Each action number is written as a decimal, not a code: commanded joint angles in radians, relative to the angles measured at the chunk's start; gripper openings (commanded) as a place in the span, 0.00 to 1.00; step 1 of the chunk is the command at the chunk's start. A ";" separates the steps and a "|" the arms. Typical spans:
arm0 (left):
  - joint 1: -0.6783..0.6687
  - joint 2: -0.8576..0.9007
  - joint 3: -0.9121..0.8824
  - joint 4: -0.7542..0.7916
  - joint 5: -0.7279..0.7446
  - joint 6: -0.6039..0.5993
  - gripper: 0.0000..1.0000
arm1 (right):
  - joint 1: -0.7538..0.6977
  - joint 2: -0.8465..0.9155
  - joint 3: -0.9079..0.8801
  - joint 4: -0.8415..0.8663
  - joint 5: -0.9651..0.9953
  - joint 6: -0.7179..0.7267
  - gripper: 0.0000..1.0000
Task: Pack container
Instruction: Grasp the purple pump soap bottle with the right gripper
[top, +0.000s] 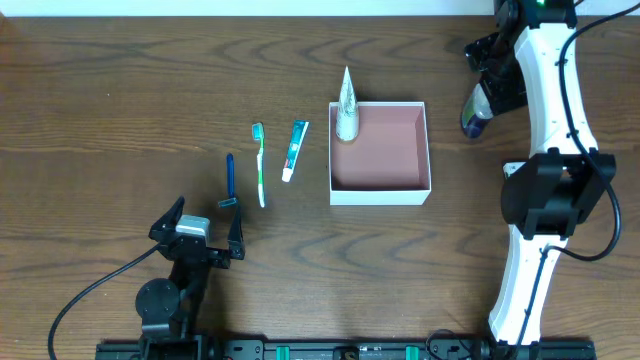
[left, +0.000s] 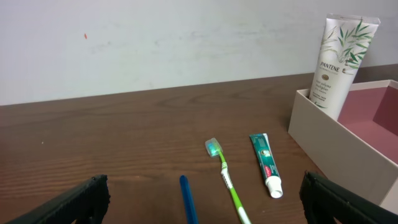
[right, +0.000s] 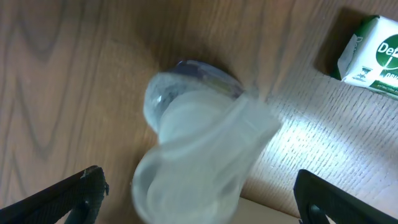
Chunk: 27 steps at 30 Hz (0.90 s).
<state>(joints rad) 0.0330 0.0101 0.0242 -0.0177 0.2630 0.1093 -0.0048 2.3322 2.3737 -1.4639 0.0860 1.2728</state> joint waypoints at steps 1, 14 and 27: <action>0.005 -0.005 -0.020 -0.030 0.017 0.010 0.98 | -0.022 0.017 -0.001 -0.001 0.024 0.052 0.95; 0.005 -0.005 -0.020 -0.030 0.017 0.010 0.98 | -0.028 0.018 -0.001 0.005 0.042 0.066 0.77; 0.005 -0.005 -0.020 -0.030 0.017 0.010 0.98 | -0.029 0.018 -0.001 0.005 0.049 0.066 0.49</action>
<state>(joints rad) 0.0330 0.0101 0.0242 -0.0177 0.2630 0.1093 -0.0261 2.3360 2.3737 -1.4563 0.1089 1.3323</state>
